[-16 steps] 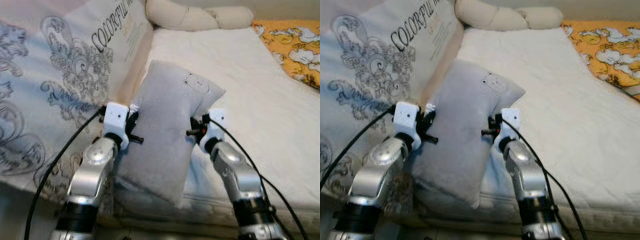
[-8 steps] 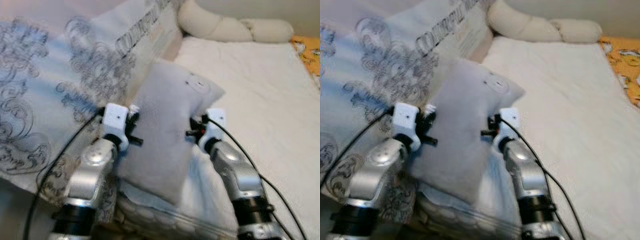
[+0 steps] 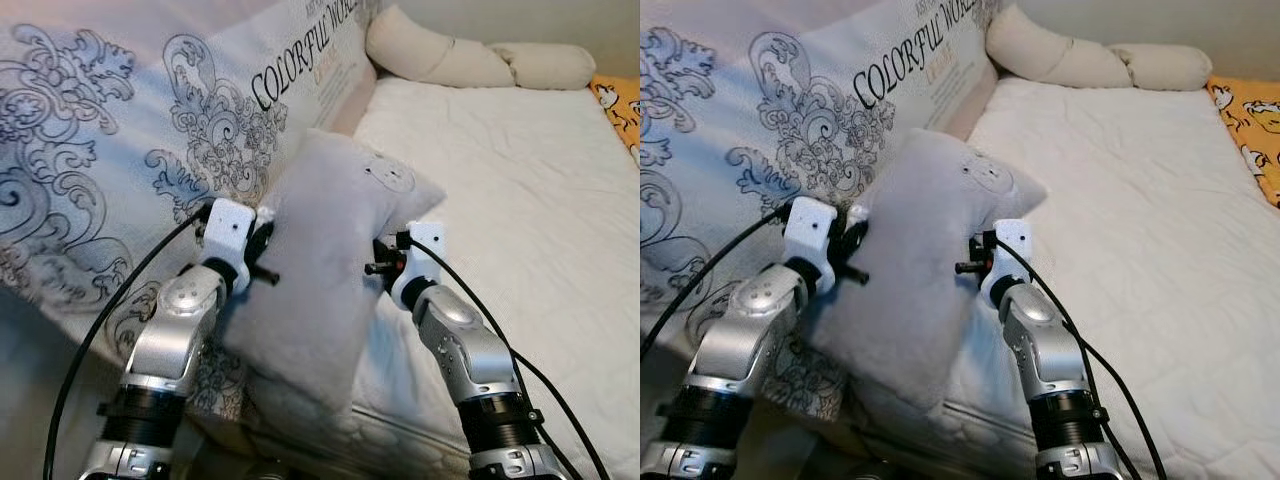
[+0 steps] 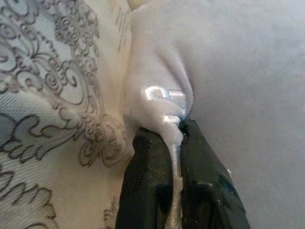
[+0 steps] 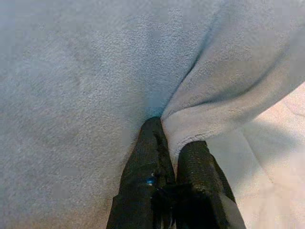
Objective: Clean up the room
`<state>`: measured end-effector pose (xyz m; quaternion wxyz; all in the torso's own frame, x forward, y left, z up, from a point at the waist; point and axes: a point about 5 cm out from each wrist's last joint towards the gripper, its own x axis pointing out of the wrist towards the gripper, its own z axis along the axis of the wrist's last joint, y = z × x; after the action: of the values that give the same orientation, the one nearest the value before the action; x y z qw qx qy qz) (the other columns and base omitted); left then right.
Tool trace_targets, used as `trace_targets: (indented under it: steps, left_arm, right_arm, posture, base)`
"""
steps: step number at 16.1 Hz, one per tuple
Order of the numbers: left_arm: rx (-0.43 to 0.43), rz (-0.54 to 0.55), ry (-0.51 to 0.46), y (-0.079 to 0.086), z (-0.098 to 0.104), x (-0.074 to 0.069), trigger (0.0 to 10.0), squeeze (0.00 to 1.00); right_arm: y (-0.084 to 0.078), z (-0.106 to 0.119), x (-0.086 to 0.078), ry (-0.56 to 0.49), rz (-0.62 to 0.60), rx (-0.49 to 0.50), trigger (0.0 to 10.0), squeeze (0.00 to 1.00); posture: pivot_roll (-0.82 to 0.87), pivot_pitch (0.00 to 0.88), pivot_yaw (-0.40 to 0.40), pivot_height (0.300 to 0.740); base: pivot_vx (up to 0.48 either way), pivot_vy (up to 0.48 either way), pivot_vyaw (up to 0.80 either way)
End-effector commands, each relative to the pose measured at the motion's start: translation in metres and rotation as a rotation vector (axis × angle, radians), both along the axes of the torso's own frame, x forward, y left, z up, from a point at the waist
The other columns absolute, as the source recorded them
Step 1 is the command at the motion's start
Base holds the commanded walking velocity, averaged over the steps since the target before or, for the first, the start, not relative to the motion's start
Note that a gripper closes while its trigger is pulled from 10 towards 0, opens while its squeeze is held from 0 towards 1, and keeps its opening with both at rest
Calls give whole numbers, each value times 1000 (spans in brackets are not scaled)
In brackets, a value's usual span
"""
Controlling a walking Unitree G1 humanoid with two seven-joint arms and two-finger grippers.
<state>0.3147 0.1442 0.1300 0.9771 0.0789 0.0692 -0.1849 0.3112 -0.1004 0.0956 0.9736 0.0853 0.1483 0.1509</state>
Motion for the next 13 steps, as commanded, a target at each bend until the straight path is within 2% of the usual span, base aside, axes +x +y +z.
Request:
trace_targets:
  steps: [1, 9, 10, 11, 13]
  left_arm:
    - [8, -39, -34, -8, 8, 6, 10000, 0]
    - [30, -68, -35, -12, 6, 15, 10000, 0]
    - [48, -71, -31, -12, 5, 18, 10000, 0]
    - [92, -91, -31, -12, 4, 29, 10000, 0]
    - [135, -108, -53, -14, 8, 43, 10000, 0]
  right_arm:
    - [4, 8, 5, -25, 6, 2, 10000, 0]
    - [4, 3, 10, -4, -18, 8, 10000, 0]
    - [4, 0, 13, 10, -24, 18, 10000, 0]
    - [1, -11, 22, 49, -54, 20, 10000, 0]
    - [-4, -17, 34, 73, -91, 4, 10000, 0]
  posture:
    - [78, 0, 70, 740]
    - [78, 0, 66, 740]
    - [78, 0, 66, 740]
    - [90, 0, 62, 740]
    - [103, 0, 63, 740]
  base:
    - [0, 0, 0]
    - [0, 0, 0]
    - [0, 0, 0]
    - [0, 0, 0]
    - [0, 0, 0]
